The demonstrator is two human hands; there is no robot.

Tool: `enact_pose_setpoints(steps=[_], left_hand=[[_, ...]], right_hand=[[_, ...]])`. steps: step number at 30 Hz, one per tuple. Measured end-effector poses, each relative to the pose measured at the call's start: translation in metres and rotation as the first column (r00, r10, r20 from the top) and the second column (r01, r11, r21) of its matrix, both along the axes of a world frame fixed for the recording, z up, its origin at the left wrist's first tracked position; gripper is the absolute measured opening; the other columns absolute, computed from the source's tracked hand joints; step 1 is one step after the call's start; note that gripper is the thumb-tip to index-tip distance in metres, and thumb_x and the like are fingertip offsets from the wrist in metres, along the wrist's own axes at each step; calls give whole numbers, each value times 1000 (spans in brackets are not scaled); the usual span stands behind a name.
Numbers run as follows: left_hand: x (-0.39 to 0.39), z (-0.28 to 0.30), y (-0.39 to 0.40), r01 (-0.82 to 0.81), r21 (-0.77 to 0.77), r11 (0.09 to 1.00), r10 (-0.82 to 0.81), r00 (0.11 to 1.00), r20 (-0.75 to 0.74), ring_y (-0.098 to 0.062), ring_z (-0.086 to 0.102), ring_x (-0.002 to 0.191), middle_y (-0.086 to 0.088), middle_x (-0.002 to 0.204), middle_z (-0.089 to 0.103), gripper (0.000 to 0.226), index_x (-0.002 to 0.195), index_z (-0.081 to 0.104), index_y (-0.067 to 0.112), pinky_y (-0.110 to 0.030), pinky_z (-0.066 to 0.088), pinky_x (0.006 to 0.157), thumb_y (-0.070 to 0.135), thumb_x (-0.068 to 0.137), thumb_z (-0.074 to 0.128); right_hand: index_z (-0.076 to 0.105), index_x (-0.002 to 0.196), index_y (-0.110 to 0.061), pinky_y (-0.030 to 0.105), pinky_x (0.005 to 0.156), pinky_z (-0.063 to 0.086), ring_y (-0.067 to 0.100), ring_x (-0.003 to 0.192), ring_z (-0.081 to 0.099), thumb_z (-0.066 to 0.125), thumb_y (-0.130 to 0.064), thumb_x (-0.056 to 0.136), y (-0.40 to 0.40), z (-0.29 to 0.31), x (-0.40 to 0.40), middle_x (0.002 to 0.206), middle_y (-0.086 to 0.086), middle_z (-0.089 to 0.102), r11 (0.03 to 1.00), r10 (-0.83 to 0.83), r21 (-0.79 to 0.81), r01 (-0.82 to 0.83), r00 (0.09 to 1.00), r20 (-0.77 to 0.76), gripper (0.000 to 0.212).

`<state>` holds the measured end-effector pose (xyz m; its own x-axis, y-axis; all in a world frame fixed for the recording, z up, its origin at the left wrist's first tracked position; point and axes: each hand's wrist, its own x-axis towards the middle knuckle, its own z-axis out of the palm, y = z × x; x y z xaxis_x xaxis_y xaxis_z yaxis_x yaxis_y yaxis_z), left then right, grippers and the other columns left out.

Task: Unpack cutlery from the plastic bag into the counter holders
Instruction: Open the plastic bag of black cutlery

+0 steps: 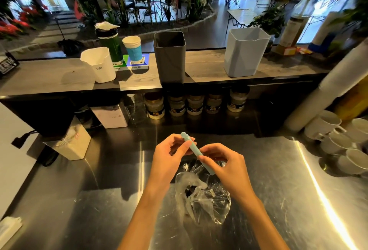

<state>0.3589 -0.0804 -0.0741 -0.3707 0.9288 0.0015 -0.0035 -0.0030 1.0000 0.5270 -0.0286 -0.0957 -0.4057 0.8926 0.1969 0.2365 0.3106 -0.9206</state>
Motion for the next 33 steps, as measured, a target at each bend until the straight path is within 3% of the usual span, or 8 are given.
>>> enact_pose_setpoints(steps=[8,12,15,18,22,26,29,33], left_hand=[[19,-18,26,60,-52,997,-57,996,72,-17,73,102,-4,104,76,19,111,70,8,-30,59,87,17,95,64],[39,-62,48,192,-237,952,-195,981,11,-17,74,93,-9,100,76,26,118,69,6,-26,60,82,15,93,69],[64,-98,59,268,-361,893,-266,962,58,-20,74,81,-21,104,73,32,123,61,-1,-24,61,76,5,92,69],[93,-118,68,361,-422,831,-362,929,82,-15,70,76,-17,100,72,32,125,58,2,-20,58,70,5,94,65],[118,-130,77,401,-487,776,-464,886,-10,-11,66,71,-15,93,69,31,123,62,1,-21,58,70,7,92,67],[120,-118,78,385,-474,792,-480,873,-93,-13,69,76,-13,98,74,21,111,69,9,-31,60,80,14,90,71],[103,-101,72,344,-423,839,-490,815,-309,-8,69,81,2,92,73,14,103,72,18,-32,60,82,20,90,73],[58,-74,50,306,-401,863,-488,710,-508,1,66,92,13,94,71,30,106,67,30,-27,56,84,37,80,81]], right_hand=[[74,103,-30,19,80,58,3,90,71,79,-28,85,12,-16,33,93,-16,75,991,26,-136,-15,996,83,19],[76,98,-29,20,78,59,3,86,72,82,-27,82,27,-59,66,89,-14,76,973,42,-229,12,973,228,18],[77,91,-25,22,74,60,7,79,73,85,-22,80,34,-109,94,82,-10,76,939,-69,-304,158,956,284,13],[76,83,-24,37,73,63,10,70,73,86,-24,79,37,-160,123,72,-6,76,855,-213,-376,358,902,375,10],[77,79,-17,42,72,62,12,61,69,85,-23,79,45,-205,156,56,-8,69,755,-293,-393,525,806,514,10],[75,98,-5,42,83,60,25,81,73,83,-25,81,67,-215,174,72,-2,73,696,-381,-372,614,755,534,27],[73,104,-11,34,86,55,25,94,72,82,-26,83,68,-198,166,93,5,75,746,-374,-309,590,755,538,28],[75,91,-26,22,84,58,5,85,72,79,-23,86,46,-159,128,87,-11,75,883,-218,-315,349,898,382,7]])
